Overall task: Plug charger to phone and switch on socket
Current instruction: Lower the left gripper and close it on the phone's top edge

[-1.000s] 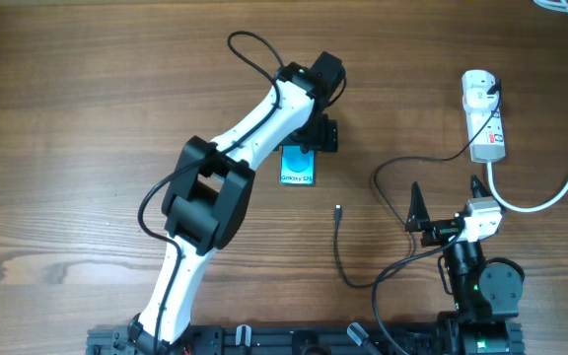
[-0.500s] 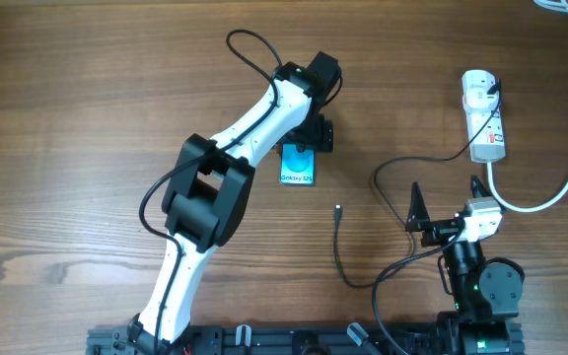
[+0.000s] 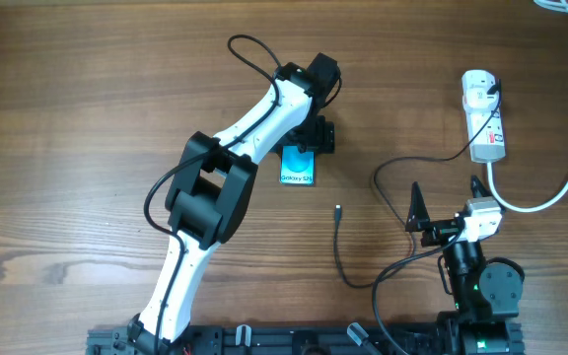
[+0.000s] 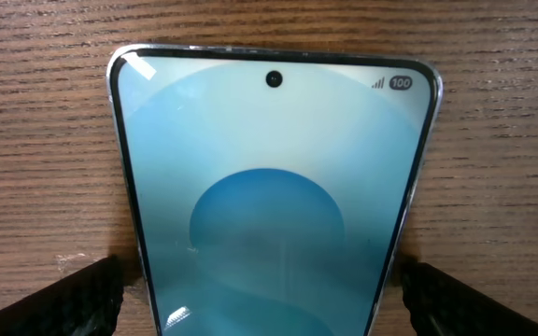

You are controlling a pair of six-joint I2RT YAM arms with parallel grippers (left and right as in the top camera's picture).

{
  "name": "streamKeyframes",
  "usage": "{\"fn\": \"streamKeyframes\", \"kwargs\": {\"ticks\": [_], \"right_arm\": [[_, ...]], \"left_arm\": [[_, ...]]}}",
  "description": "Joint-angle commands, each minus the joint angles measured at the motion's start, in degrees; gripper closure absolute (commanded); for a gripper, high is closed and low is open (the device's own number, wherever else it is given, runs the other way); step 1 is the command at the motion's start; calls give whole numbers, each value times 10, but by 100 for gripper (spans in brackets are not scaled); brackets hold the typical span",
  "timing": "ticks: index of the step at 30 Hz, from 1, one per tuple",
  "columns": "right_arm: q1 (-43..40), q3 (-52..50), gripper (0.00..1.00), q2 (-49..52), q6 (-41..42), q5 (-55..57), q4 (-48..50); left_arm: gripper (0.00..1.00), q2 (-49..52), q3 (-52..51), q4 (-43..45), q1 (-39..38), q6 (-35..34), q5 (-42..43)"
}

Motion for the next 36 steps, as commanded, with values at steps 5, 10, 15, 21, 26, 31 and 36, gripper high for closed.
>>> {"fn": "streamKeyframes", "kwargs": {"ticks": [5,10,15,21,26,31,36], "right_arm": [[3,0,0,-3,3,8,1],[3,0,0,-3,3,8,1],[3,0,0,-3,3,8,1],[3,0,0,-3,3,8,1],[3,0,0,-3,3,8,1],[3,0,0,-3,3,8,1],[3,0,0,-3,3,8,1]], "left_arm": [[0,32,-3,2,-1,-10,48],[0,32,-3,2,-1,-9,47],[16,32,-3,2,-1,-10,35],[25,32,-3,2,-1,-10,35],[24,30,-3,-1,1,-10,35],[25,1,-3,-17,10,-10,36],[25,-64,-3,-44,38,-10,106]]}}
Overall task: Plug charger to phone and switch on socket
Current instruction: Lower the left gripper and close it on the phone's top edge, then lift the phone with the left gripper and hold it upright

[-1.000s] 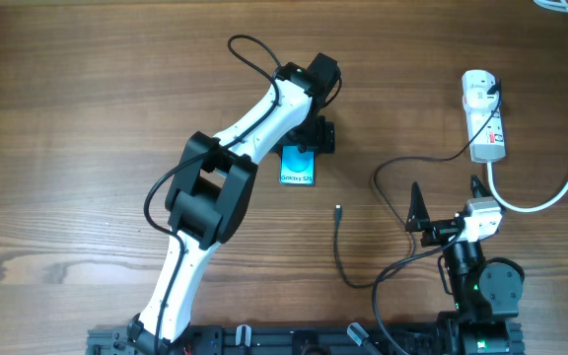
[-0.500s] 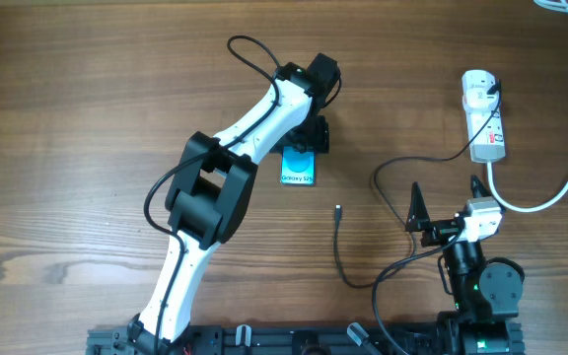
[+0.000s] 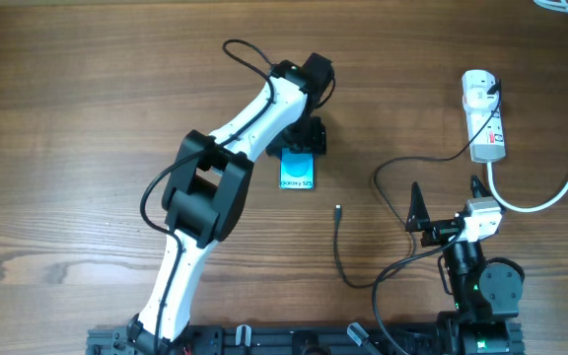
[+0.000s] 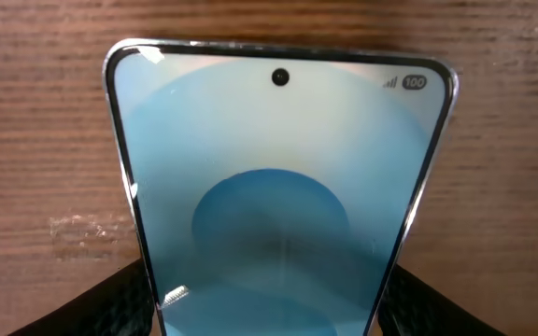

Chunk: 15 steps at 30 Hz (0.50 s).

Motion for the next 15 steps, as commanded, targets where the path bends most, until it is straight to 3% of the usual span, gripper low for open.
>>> {"fn": "streamKeyframes", "kwargs": {"ticks": [1,9,11,15], "right_arm": [[3,0,0,-3,3,8,1],[3,0,0,-3,3,8,1],[3,0,0,-3,3,8,1],[3,0,0,-3,3,8,1]], "left_arm": [[25,-79,-3,-24,33,-3,86],[26,-156,-3,-140,107,0,336],[31,-156,-3,-189,131,75,475],[33,-156,-3,-227,158,120,607]]}}
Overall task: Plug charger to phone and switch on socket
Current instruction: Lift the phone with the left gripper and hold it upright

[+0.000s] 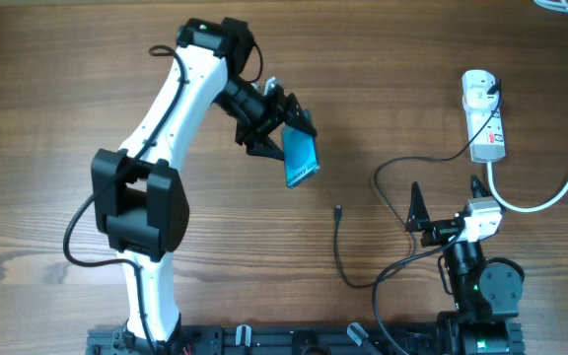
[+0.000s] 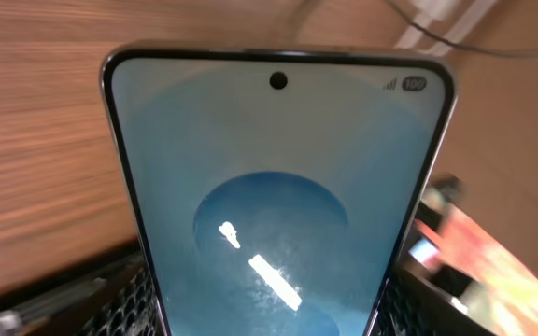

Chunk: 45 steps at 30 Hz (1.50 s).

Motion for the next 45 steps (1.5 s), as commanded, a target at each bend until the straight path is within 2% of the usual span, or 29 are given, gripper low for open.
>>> {"fn": "streamKeyframes", "kwargs": {"ticks": [1,9,15,23,27,45], "right_arm": [[3,0,0,-3,3,8,1],[3,0,0,-3,3,8,1],[3,0,0,-3,3,8,1],[3,0,0,-3,3,8,1],[3,0,0,-3,3,8,1],[3,0,1,-3,3,8,1]], "left_arm": [[32,-16,0,-10,25,50,164],[33,-16,0,-20,82,50,303],[34,-16,0,-20,89,52,395],[34,-16,0,-28,114,49,395],[34,-19,0,-69,136,50,395],[35,-27,0,-78,135,65,394]]}}
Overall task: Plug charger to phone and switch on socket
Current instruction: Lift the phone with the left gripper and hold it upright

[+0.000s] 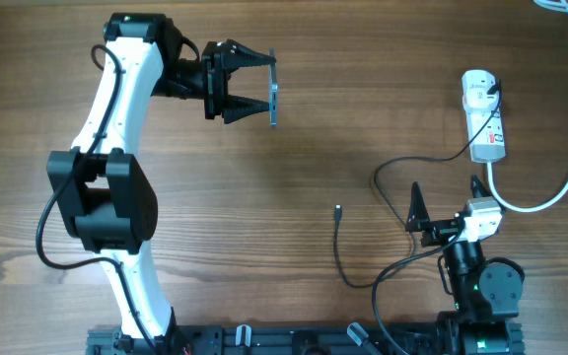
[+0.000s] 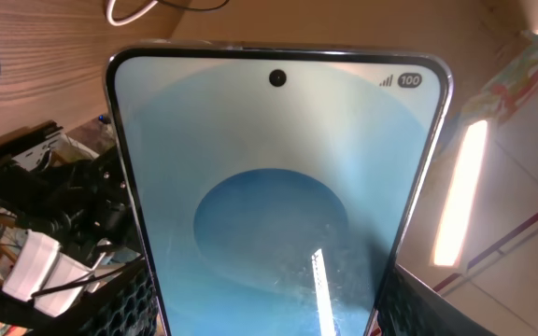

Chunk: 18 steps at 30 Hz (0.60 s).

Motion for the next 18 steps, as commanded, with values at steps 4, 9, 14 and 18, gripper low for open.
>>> {"fn": "streamKeyframes", "kwargs": {"ticks": [4,9,14,18], "right_arm": [[3,0,0,-3,3,8,1],[3,0,0,-3,3,8,1],[3,0,0,-3,3,8,1],[3,0,0,-3,3,8,1]], "left_arm": [[35,-27,0,-3,-16,14,28],[36,-27,0,-3,-19,14,28],[35,-27,0,-3,-19,14,28],[35,-27,0,-3,-16,14,28]]}}
